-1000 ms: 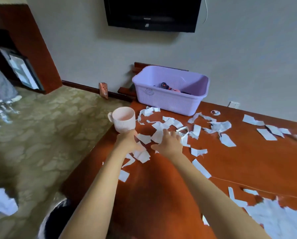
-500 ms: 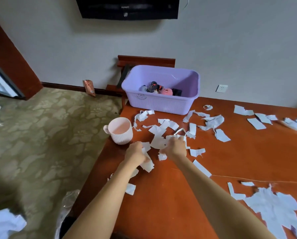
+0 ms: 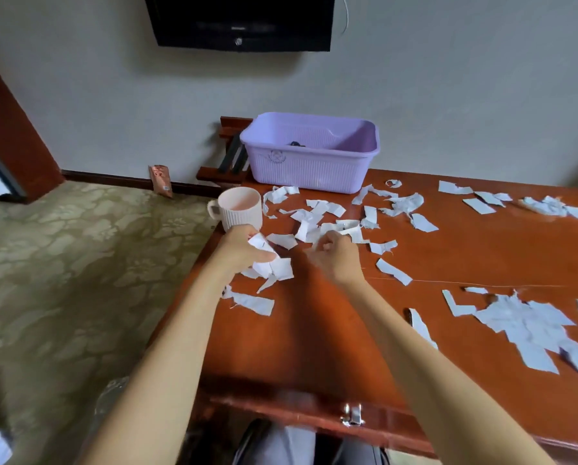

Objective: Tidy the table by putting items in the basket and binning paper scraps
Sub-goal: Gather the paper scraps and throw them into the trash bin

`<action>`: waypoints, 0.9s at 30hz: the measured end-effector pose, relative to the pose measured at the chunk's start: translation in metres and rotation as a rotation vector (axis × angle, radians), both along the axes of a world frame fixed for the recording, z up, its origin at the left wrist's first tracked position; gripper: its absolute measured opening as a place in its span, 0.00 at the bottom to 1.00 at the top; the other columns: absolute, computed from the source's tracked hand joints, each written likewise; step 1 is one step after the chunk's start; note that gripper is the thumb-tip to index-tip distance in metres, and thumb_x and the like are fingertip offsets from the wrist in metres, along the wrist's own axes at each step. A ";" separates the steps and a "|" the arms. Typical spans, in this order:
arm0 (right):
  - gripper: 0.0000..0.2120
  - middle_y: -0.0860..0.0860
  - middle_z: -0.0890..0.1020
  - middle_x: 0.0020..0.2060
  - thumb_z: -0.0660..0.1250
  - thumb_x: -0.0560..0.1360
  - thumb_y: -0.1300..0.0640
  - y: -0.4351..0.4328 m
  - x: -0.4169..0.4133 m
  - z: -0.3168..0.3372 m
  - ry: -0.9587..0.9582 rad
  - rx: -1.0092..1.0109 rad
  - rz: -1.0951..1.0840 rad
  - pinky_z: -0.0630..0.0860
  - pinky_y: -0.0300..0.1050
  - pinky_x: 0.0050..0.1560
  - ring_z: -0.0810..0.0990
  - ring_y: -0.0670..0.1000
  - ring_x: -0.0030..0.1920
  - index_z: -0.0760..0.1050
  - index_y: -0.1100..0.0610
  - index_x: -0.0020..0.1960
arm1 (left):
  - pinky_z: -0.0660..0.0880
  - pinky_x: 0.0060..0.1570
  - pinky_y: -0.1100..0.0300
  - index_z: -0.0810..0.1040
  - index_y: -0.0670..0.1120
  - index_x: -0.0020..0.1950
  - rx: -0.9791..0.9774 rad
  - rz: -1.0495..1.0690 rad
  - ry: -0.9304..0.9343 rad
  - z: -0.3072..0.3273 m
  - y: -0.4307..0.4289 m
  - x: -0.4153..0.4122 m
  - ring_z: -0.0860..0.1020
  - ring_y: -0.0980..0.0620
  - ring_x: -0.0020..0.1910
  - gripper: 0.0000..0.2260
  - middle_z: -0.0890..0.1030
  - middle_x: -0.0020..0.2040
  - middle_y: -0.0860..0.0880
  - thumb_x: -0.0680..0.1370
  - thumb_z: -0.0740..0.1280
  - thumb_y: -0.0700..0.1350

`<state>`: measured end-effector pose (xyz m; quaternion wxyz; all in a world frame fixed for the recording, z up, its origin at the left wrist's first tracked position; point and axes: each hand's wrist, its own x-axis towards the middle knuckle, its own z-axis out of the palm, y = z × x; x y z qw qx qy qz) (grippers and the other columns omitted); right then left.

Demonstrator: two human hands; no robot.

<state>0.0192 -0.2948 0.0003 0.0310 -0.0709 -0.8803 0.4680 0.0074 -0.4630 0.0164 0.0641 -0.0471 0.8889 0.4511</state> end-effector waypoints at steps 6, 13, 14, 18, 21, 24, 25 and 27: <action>0.09 0.58 0.82 0.48 0.69 0.71 0.62 -0.035 0.039 -0.016 0.019 0.002 0.209 0.74 0.46 0.54 0.79 0.56 0.50 0.72 0.55 0.35 | 0.69 0.33 0.64 0.75 0.41 0.49 0.034 -0.064 -0.068 -0.016 -0.037 0.028 0.74 0.50 0.44 0.11 0.75 0.41 0.48 0.70 0.73 0.36; 0.24 0.54 0.73 0.59 0.71 0.69 0.55 -0.059 0.045 -0.016 -0.104 0.240 0.349 0.66 0.39 0.51 0.72 0.54 0.60 0.72 0.56 0.64 | 0.75 0.51 0.58 0.72 0.44 0.64 -0.150 -0.189 -0.075 -0.034 -0.060 0.029 0.70 0.51 0.59 0.26 0.69 0.63 0.45 0.69 0.75 0.39; 0.26 0.54 0.71 0.60 0.72 0.68 0.51 -0.062 0.045 -0.016 -0.118 0.289 0.352 0.66 0.40 0.52 0.71 0.53 0.61 0.71 0.56 0.64 | 0.75 0.55 0.56 0.71 0.46 0.65 -0.225 -0.227 -0.078 -0.034 -0.060 0.028 0.69 0.50 0.61 0.28 0.66 0.63 0.45 0.68 0.76 0.41; 0.27 0.55 0.71 0.59 0.74 0.66 0.48 -0.073 0.047 -0.020 -0.100 0.450 0.319 0.69 0.43 0.55 0.69 0.54 0.61 0.73 0.60 0.60 | 0.73 0.58 0.54 0.71 0.47 0.63 -0.447 -0.307 -0.055 -0.031 -0.056 0.028 0.67 0.48 0.63 0.27 0.67 0.62 0.46 0.67 0.76 0.47; 0.18 0.54 0.74 0.50 0.75 0.66 0.52 -0.079 0.046 -0.015 -0.141 0.434 0.332 0.69 0.39 0.42 0.72 0.52 0.53 0.75 0.60 0.50 | 0.74 0.56 0.53 0.75 0.42 0.62 -0.544 -0.356 -0.020 -0.029 -0.054 0.025 0.69 0.45 0.64 0.26 0.72 0.62 0.45 0.68 0.76 0.49; 0.14 0.50 0.74 0.37 0.76 0.66 0.56 -0.080 0.044 -0.009 -0.203 0.359 0.299 0.66 0.35 0.31 0.73 0.50 0.42 0.72 0.59 0.44 | 0.73 0.44 0.58 0.78 0.43 0.52 -0.465 -0.366 -0.002 -0.029 -0.055 0.022 0.73 0.47 0.54 0.18 0.76 0.53 0.47 0.67 0.76 0.48; 0.14 0.50 0.75 0.38 0.76 0.66 0.58 -0.079 0.042 -0.009 -0.207 0.326 0.277 0.66 0.34 0.30 0.73 0.49 0.40 0.71 0.58 0.43 | 0.70 0.38 0.61 0.76 0.45 0.45 -0.422 -0.368 0.011 -0.029 -0.056 0.021 0.73 0.49 0.49 0.13 0.75 0.48 0.48 0.67 0.76 0.47; 0.12 0.52 0.77 0.41 0.75 0.66 0.62 -0.074 0.036 -0.008 -0.181 0.281 0.232 0.67 0.34 0.30 0.74 0.49 0.38 0.71 0.57 0.39 | 0.67 0.33 0.64 0.71 0.49 0.36 -0.320 -0.362 0.032 -0.029 -0.058 0.015 0.71 0.52 0.42 0.13 0.73 0.42 0.51 0.67 0.76 0.44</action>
